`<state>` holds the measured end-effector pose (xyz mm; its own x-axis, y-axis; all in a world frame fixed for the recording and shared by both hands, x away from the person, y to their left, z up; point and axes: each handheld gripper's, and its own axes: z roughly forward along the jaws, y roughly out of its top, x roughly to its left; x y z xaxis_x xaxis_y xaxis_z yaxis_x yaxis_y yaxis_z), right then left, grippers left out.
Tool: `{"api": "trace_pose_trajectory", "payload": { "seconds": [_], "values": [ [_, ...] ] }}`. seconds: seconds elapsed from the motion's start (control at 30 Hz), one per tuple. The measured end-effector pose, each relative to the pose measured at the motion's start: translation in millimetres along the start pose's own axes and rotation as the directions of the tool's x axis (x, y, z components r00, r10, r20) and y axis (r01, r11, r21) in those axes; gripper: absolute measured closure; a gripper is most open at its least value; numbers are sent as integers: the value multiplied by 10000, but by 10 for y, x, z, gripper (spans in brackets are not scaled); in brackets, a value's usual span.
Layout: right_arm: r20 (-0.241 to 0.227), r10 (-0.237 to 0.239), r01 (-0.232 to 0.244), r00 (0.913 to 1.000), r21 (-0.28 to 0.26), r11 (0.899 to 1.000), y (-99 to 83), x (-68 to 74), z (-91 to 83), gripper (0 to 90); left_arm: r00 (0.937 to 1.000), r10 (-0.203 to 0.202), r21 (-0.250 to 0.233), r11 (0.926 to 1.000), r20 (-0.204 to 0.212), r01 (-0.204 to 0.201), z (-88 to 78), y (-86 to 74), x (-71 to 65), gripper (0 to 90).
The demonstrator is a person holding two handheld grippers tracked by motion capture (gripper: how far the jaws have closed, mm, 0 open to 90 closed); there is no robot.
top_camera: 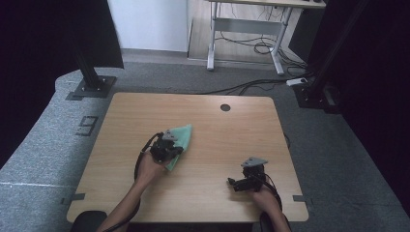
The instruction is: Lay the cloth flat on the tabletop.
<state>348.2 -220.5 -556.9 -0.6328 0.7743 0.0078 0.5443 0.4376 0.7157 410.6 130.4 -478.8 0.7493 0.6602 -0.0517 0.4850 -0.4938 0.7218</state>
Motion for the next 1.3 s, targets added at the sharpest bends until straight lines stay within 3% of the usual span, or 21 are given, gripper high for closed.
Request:
{"api": "trace_pose_trajectory", "payload": {
  "seconds": [0.13, 0.17, 0.23, 0.27, 0.37, 0.4, 0.47, 0.53, 0.6, 0.67, 0.8, 0.87, 0.97, 1.03, 1.1, 1.2, 1.3],
  "values": [
    [-6, -16, 16, 10000, -7, 10000, 0, -1, 1, 0, 9997, -157, -1151, 9933, -170, 137, -356, 234, 86, 877],
    [0, -15, 15, 10000, -12, 10000, 0, -1, 1, 0, 9982, -468, -1679, 9850, -372, 399, -524, 282, 189, 875],
    [1, -15, 15, 10000, -11, 10000, 0, -1, 1, 0, 9966, -646, -1831, 9816, -509, 543, -587, 281, 254, 872],
    [-1, -15, 15, 10000, -10, 10000, 0, -1, 1, 0, 9927, -833, -1866, 9802, -873, 659, -638, 257, 348, 869],
    [-5, -32, 32, 10000, -9, 10000, 0, -2, 1, 0, 9778, -1545, -1496, 9798, -1418, 1331, -609, 113, 625, 849],
    [-2, -33, 33, 10000, -14, 10000, 0, -2, 1, 0, 9682, -1726, -1130, 9816, -1810, 1538, -559, 45, 721, 807],
    [-8, -11, 11, 10000, -5, 10000, 0, -1, 0, 0, 9450, -1867, -182, 9818, -2684, 1888, -406, -121, 900, 611],
    [-7, -14, 14, 10000, -5, 10000, 0, -1, 0, 0, 9383, -1890, 38, 9801, -2897, 1985, -338, -258, 981, 490],
    [-9, -11, 11, 10000, -6, 10000, 0, -1, 1, 0, 9432, -1986, -56, 9789, -2665, 2045, -304, -352, 1000, 414],
    [-7, 5, -5, 10000, 0, 10000, 0, 0, 0, 0, 9474, -1827, -62, 9822, -2626, 1877, -277, -404, 995, 369],
    [-4, 1, -1, 10000, 0, 10000, 0, 0, 0, 0, 9492, -1825, 100, 9815, -2565, 1914, -208, -458, 1034, 343],
    [-5, 2, -2, 10000, -2, 10000, 0, 0, 0, 0, 9524, -1915, 252, 9788, -2371, 2031, -158, -501, 1065, 420],
    [-5, 1, -1, 10000, -3, 10000, 0, 0, 0, 0, 9645, -1857, 855, 9751, -1877, 2044, -40, -607, 1091, 572],
    [-6, 0, 0, 10000, -3, 10000, 0, 0, 0, 0, 9635, -2195, 620, 9710, -1531, 2311, -24, -643, 1082, 662],
    [-8, -2, 2, 10000, -4, 10000, 0, 0, 0, 0, 9611, -2356, 647, 9669, -1440, 2467, -33, -642, 1056, 688],
    [-6, -1, 1, 10000, -3, 10000, 0, 0, 0, 0, 9696, -2171, 950, 9690, -1127, 2281, -50, -633, 945, 713],
    [-7, 0, 0, 10000, -2, 10000, 0, 0, 0, 0, 9754, -2136, 984, 9710, -543, 2181, -37, -663, 790, 714]
  ]
}}
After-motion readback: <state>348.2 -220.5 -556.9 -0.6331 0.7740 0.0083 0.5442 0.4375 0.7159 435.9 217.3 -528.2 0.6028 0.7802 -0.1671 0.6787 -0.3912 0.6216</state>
